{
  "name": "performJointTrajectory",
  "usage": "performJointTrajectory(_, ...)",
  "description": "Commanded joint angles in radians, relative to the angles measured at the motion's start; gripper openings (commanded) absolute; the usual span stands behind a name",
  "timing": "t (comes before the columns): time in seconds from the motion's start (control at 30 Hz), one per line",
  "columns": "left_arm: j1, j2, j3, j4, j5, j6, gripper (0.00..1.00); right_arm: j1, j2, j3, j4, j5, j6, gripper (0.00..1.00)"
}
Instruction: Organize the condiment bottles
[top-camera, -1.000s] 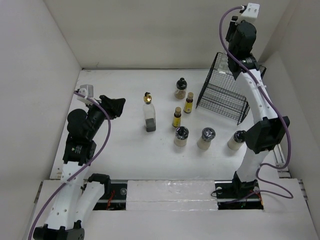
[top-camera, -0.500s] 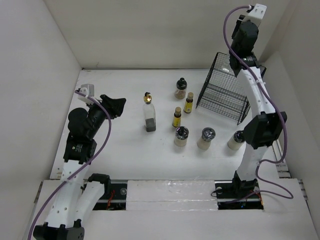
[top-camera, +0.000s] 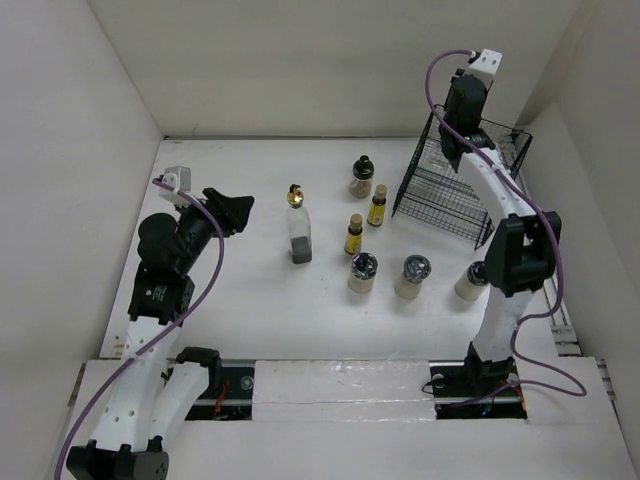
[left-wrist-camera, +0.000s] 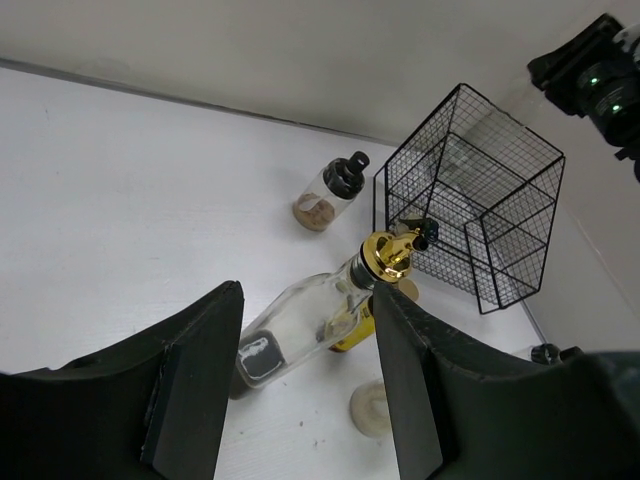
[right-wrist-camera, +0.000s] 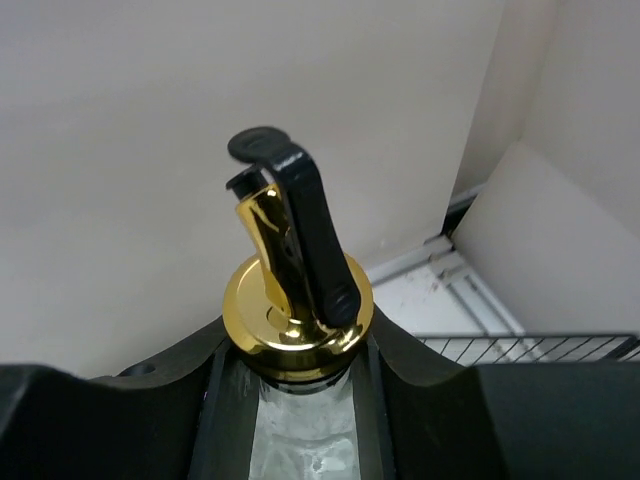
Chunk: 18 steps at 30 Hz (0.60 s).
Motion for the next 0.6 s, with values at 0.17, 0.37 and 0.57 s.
performJointTrajectory(0.17,-0.004,-0.004,-0.006,0.061,0.02,-0.008,0.51,0.023,-0.001,-0.113,0.144,-0.015,0.098,0.03)
performJointTrajectory(0.37,-0.004,-0.004,-0.006,0.07,0.02,-0.008,0.51,0.023,-0.001,-0.147,0.144,-0.015,0.107,0.33)
performJointTrajectory(0.57,-0.004,-0.004,-0.006,0.07,0.02,-0.008,0.6,0.012,-0.068,-0.107,0.066,-0.087,0.098,0.8)
